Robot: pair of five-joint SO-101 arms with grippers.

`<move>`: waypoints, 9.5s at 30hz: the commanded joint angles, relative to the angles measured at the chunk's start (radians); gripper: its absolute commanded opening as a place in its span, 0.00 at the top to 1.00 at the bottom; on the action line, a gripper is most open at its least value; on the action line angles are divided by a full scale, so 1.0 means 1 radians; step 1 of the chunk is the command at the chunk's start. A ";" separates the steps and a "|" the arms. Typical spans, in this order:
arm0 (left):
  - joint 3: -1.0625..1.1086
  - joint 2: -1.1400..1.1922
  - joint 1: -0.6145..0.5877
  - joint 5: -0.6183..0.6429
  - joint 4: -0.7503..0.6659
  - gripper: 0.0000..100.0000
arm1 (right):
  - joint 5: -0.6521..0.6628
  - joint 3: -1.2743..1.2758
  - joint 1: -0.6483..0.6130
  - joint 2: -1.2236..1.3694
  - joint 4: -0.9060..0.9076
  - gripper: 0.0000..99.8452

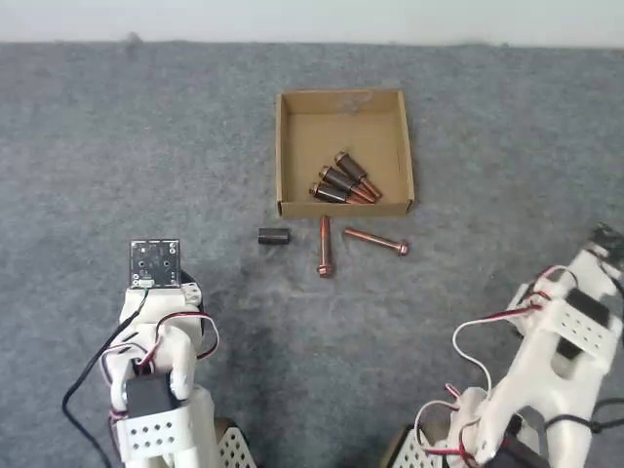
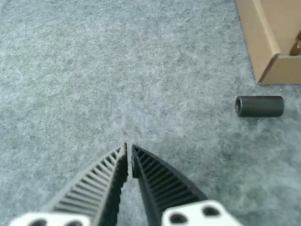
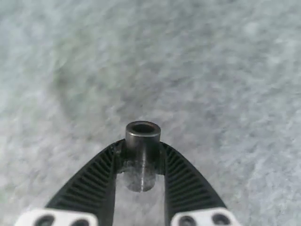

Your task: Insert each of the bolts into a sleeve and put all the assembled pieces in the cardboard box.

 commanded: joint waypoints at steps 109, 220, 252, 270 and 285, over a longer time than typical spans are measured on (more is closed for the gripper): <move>-0.018 -0.021 0.002 -0.009 0.002 0.98 | -0.057 0.400 0.105 0.918 -2.658 0.99; -2.242 2.610 0.896 -0.675 0.313 0.98 | -0.066 0.428 0.133 1.237 -2.666 0.99; -2.029 2.154 0.838 -0.092 0.470 0.99 | -0.066 0.428 0.064 1.234 -2.666 0.99; -0.931 1.158 0.439 -0.017 -0.017 0.99 | 0.049 0.198 -0.180 1.234 -2.666 0.99; -0.361 0.764 0.035 0.035 -0.362 0.99 | 0.163 0.129 -0.585 1.234 -2.666 0.99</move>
